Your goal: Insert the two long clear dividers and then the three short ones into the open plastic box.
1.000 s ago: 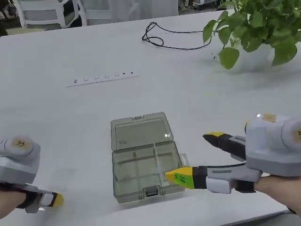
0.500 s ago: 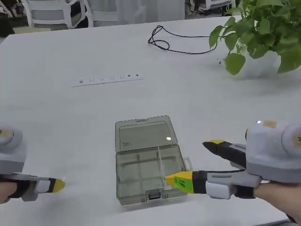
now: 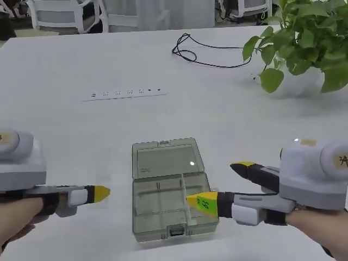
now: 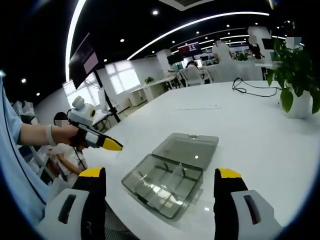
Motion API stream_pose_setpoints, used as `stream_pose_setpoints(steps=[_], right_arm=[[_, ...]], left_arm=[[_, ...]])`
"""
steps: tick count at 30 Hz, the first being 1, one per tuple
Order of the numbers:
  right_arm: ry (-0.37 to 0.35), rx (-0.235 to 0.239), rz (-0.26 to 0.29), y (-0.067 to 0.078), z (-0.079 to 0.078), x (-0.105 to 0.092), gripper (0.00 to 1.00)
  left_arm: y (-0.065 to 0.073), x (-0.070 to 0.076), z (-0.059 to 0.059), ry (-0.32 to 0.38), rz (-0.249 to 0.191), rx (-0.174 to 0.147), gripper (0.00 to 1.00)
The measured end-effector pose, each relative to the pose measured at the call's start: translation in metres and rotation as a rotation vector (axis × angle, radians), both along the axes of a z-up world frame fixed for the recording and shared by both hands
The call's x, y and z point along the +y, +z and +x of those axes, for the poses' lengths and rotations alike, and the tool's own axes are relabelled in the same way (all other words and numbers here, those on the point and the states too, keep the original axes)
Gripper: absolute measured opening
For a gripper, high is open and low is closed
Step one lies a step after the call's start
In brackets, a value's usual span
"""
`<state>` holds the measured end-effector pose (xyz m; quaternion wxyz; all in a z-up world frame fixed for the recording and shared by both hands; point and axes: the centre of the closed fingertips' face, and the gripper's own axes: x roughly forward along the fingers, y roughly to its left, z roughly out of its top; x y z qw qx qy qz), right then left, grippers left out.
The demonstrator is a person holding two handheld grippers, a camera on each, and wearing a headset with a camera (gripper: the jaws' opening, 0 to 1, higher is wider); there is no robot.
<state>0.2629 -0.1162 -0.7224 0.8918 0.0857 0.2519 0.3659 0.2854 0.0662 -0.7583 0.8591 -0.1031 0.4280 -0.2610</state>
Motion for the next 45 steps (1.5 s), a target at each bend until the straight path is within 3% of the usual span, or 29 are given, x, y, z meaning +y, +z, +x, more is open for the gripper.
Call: stream_pose_setpoints(steps=[2, 6, 10, 14, 23, 25, 27, 29, 38, 41, 42, 45], right_arm=[[-0.005, 0.005, 0.008, 0.000, 0.001, 0.000, 0.89], [-0.016, 0.020, 0.011, -0.001, 0.003, 0.000, 0.87], [-0.036, 0.052, 0.044, 0.000, 0.007, 0.005, 0.85], [-0.047, 0.070, 0.080, 0.003, 0.011, 0.013, 0.82], [-0.021, 0.066, 0.101, 0.009, 0.019, 0.037, 0.80], [0.004, 0.063, 0.114, 0.011, 0.018, 0.043, 0.75], [0.028, 0.121, 0.152, 0.011, 0.012, 0.052, 0.65], [0.030, 0.118, 0.166, 0.012, 0.015, 0.056, 0.59], [0.066, 0.155, 0.162, 0.009, 0.015, 0.072, 0.39], [0.068, 0.191, 0.177, 0.008, 0.015, 0.074, 0.31], [0.064, 0.222, 0.183, 0.007, 0.014, 0.075, 0.29], [0.056, 0.239, 0.185, 0.005, 0.016, 0.074, 0.25]], left_arm=[[0.003, -0.010, 0.000, 0.001, -0.029, -0.009, 0.30], [0.005, -0.023, -0.002, -0.015, -0.033, -0.023, 0.30], [0.009, -0.036, -0.003, -0.007, -0.073, -0.036, 0.30], [0.008, -0.045, -0.006, -0.010, -0.087, -0.040, 0.30], [0.011, -0.063, -0.015, -0.027, -0.123, -0.046, 0.30], [0.011, -0.067, -0.017, -0.033, -0.128, -0.049, 0.30], [0.012, -0.071, -0.020, -0.037, -0.134, -0.051, 0.30], [0.012, -0.075, -0.023, -0.039, -0.139, -0.054, 0.30], [0.008, -0.088, -0.033, -0.075, -0.140, -0.057, 0.30], [0.008, -0.090, -0.034, -0.079, -0.142, -0.057, 0.30], [0.009, -0.091, -0.035, -0.080, -0.146, -0.056, 0.30], [0.009, -0.093, -0.036, -0.088, -0.143, -0.060, 0.30]])
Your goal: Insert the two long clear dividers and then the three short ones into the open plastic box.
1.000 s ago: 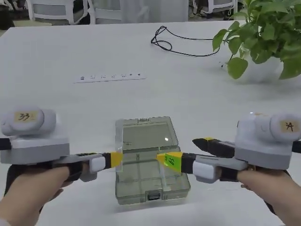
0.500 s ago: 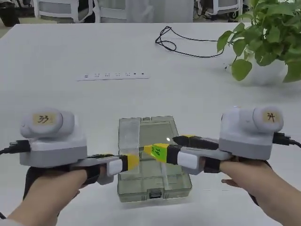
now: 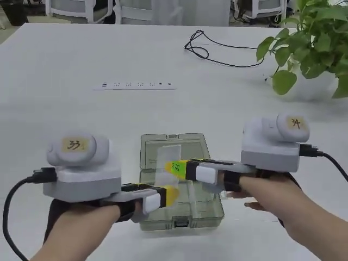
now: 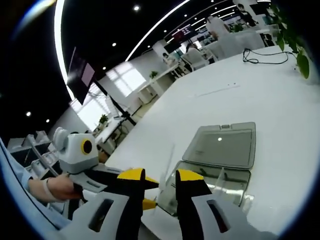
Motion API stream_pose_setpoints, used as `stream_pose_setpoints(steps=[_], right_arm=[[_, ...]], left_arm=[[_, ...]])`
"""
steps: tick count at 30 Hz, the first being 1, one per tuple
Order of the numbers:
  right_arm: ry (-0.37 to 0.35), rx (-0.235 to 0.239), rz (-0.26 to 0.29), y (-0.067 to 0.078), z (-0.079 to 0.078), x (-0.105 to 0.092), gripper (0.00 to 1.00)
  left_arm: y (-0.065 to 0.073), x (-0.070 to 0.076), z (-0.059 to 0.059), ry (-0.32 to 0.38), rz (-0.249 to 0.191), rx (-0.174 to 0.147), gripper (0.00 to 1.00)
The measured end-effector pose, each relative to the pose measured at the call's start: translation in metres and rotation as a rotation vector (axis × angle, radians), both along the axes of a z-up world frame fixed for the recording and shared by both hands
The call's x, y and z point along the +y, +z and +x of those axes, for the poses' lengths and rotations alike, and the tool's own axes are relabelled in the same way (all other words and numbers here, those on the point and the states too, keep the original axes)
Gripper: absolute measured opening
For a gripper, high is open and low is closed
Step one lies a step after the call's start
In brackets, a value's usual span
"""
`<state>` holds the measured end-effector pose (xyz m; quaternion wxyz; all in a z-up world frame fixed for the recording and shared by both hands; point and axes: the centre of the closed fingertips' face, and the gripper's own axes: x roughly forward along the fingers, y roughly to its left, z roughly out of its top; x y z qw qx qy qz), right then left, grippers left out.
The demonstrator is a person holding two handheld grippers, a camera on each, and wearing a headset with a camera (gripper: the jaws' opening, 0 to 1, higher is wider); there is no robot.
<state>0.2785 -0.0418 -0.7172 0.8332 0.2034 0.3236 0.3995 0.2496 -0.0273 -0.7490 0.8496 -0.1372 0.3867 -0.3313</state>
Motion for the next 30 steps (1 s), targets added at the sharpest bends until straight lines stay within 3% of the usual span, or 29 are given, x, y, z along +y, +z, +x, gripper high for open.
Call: stream_pose_setpoints(steps=[3, 8, 22, 30], right_arm=[[-0.002, 0.047, 0.002, -0.005, -0.001, -0.001, 0.18], [-0.013, 0.083, -0.006, -0.009, -0.002, -0.002, 0.12], [-0.022, 0.096, -0.026, -0.010, -0.001, -0.007, 0.05], [-0.028, 0.144, -0.033, -0.013, -0.003, -0.007, 0.02]], left_arm=[[0.002, -0.003, -0.001, -0.007, -0.004, -0.004, 0.30], [0.002, -0.005, -0.001, -0.012, -0.006, -0.004, 0.30], [0.001, -0.013, -0.002, -0.023, -0.014, -0.003, 0.30], [-0.003, -0.013, -0.005, -0.014, -0.024, 0.009, 0.30]])
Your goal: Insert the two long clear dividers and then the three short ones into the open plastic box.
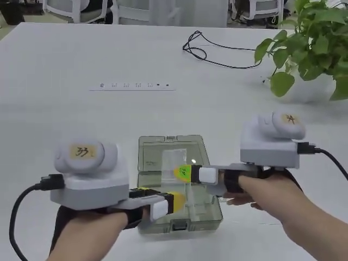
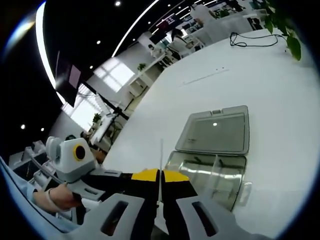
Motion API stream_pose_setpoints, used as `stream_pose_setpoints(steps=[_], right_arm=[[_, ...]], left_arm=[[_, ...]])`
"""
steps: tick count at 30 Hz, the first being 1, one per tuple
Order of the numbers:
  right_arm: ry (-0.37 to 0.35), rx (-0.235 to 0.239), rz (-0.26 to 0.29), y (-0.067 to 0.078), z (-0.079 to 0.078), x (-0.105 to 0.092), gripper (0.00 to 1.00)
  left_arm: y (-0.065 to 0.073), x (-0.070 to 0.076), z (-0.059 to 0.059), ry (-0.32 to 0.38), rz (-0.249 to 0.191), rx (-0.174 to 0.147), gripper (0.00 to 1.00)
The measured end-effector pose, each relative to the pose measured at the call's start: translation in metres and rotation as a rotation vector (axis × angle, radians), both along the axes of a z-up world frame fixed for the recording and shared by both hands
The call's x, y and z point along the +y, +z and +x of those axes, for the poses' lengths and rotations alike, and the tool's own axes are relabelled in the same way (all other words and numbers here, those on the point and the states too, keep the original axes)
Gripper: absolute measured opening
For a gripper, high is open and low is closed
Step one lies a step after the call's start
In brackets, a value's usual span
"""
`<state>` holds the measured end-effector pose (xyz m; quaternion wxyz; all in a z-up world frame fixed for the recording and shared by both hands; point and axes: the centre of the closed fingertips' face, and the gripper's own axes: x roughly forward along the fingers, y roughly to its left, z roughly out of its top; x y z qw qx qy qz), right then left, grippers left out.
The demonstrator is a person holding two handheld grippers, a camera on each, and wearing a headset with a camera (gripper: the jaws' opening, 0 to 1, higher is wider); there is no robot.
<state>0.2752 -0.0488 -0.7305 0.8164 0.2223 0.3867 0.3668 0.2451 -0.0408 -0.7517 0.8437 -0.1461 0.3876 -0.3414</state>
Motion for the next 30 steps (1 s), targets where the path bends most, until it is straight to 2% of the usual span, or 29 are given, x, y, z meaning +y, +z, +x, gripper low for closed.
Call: stream_pose_setpoints(steps=[5, 12, 18, 21, 26, 28, 29, 30], right_arm=[[0.002, 0.019, -0.022, -0.001, 0.001, 0.001, 0.02], [0.016, 0.021, -0.056, -0.002, 0.002, 0.000, 0.02], [0.017, 0.025, -0.079, -0.002, 0.001, 0.000, 0.02], [0.013, 0.034, -0.089, -0.003, 0.000, 0.000, 0.02], [0.003, 0.050, -0.106, -0.006, -0.001, -0.002, 0.02], [-0.006, 0.060, -0.110, -0.007, -0.001, -0.002, 0.02], [-0.007, 0.061, -0.111, -0.006, -0.001, -0.002, 0.02], [-0.009, 0.066, -0.111, -0.006, -0.001, -0.002, 0.02]], left_arm=[[-0.001, 0.000, 0.000, 0.013, -0.013, 0.001, 0.30], [-0.002, -0.002, 0.001, 0.023, -0.035, -0.004, 0.30], [-0.002, -0.002, 0.002, 0.014, -0.054, -0.024, 0.30], [-0.002, -0.004, -0.001, -0.016, -0.050, -0.049, 0.32], [0.004, -0.010, -0.004, -0.080, -0.073, -0.100, 0.46], [0.005, -0.010, -0.004, -0.124, -0.047, -0.150, 0.53], [0.005, -0.010, -0.004, -0.134, -0.041, -0.159, 0.57], [0.006, -0.010, -0.003, -0.156, -0.033, -0.187, 0.62]])
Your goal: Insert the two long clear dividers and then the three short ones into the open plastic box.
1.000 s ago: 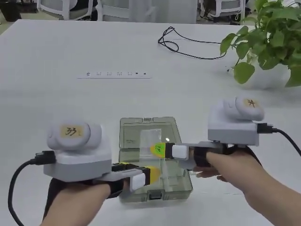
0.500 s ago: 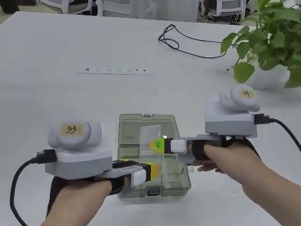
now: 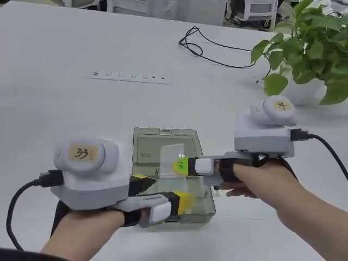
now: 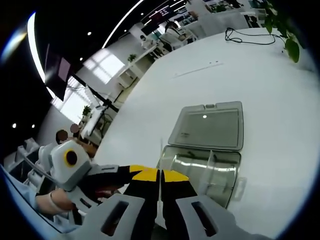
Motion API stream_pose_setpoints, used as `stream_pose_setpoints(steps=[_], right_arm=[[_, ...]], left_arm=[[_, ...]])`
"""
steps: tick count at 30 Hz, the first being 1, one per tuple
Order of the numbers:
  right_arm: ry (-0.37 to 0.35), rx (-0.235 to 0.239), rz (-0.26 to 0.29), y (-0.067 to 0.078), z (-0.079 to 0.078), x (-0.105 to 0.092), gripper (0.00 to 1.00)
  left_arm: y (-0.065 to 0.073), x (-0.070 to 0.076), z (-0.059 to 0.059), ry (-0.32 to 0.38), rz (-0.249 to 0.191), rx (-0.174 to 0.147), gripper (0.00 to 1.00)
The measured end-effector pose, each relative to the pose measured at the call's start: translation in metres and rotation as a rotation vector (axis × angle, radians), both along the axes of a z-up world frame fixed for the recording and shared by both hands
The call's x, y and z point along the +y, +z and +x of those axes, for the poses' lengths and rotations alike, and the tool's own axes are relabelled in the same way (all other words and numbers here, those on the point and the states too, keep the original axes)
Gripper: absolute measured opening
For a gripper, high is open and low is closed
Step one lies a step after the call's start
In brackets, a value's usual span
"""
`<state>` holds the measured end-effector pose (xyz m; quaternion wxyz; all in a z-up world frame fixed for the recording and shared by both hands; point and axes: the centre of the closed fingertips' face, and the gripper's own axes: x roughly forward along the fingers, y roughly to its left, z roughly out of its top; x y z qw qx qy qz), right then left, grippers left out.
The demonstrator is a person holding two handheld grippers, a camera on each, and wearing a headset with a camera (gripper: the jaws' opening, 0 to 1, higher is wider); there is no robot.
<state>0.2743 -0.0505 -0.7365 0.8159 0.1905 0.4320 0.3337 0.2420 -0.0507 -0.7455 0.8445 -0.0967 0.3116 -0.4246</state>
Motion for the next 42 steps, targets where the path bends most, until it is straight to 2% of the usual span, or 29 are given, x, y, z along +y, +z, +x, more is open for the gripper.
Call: stream_pose_setpoints(steps=[3, 6, 8, 10, 11, 12, 13, 15, 17, 19, 22, 24, 26, 27, 29, 34, 37, 42], right_arm=[[-0.004, 0.004, -0.007, 0.000, 0.000, 0.000, 0.02], [-0.008, 0.010, -0.013, 0.000, 0.000, 0.000, 0.02], [-0.011, 0.020, -0.019, -0.001, 0.000, 0.001, 0.02], [-0.018, 0.032, -0.022, -0.002, -0.001, 0.001, 0.02], [-0.020, 0.037, -0.025, -0.002, -0.001, 0.001, 0.02], [-0.022, 0.039, -0.029, -0.002, -0.001, 0.001, 0.02], [-0.026, 0.041, -0.031, -0.002, -0.001, 0.001, 0.02], [-0.031, 0.046, -0.033, -0.002, -0.002, 0.002, 0.02], [-0.033, 0.054, -0.040, -0.003, -0.002, 0.003, 0.02], [-0.035, 0.064, -0.049, -0.004, -0.003, 0.003, 0.02], [-0.048, 0.088, -0.063, -0.005, -0.001, 0.002, 0.02], [-0.059, 0.129, -0.077, -0.008, 0.000, 0.000, 0.02], [-0.066, 0.145, -0.081, -0.008, 0.005, -0.001, 0.02], [-0.073, 0.157, -0.083, -0.008, 0.007, -0.002, 0.02], [-0.080, 0.180, -0.091, -0.008, 0.010, -0.003, 0.02], [-0.086, 0.244, -0.140, -0.010, 0.013, -0.006, 0.02], [-0.100, 0.297, -0.149, -0.012, 0.013, -0.006, 0.02], [-0.092, 0.346, -0.193, -0.015, 0.014, -0.006, 0.02]], left_arm=[[0.001, 0.002, 0.001, -0.039, 0.026, -0.050, 0.74], [0.000, 0.006, 0.003, -0.095, 0.083, -0.127, 0.80], [-0.002, 0.009, 0.004, -0.118, 0.117, -0.151, 0.85], [-0.002, 0.011, 0.006, -0.140, 0.143, -0.190, 0.92], [-0.005, 0.016, 0.006, -0.152, 0.184, -0.201, 0.95], [-0.007, 0.018, 0.006, -0.162, 0.202, -0.207, 1.00], [-0.008, 0.020, 0.007, -0.174, 0.219, -0.232, 1.00], [-0.006, 0.021, 0.005, -0.200, 0.219, -0.264, 1.00], [-0.009, 0.024, 0.004, -0.214, 0.239, -0.258, 1.00], [-0.010, 0.026, 0.007, -0.222, 0.252, -0.282, 1.00], [-0.010, 0.028, 0.007, -0.230, 0.251, -0.290, 1.00], [-0.016, 0.031, 0.008, -0.241, 0.268, -0.273, 1.00], [-0.015, 0.032, 0.010, -0.237, 0.251, -0.285, 1.00], [-0.016, 0.032, 0.010, -0.234, 0.252, -0.281, 1.00], [-0.015, 0.033, 0.011, -0.233, 0.253, -0.296, 1.00], [-0.022, 0.039, 0.010, -0.253, 0.273, -0.307, 1.00], [-0.022, 0.043, 0.010, -0.251, 0.269, -0.319, 1.00], [-0.024, 0.047, 0.008, -0.268, 0.286, -0.341, 1.00]])
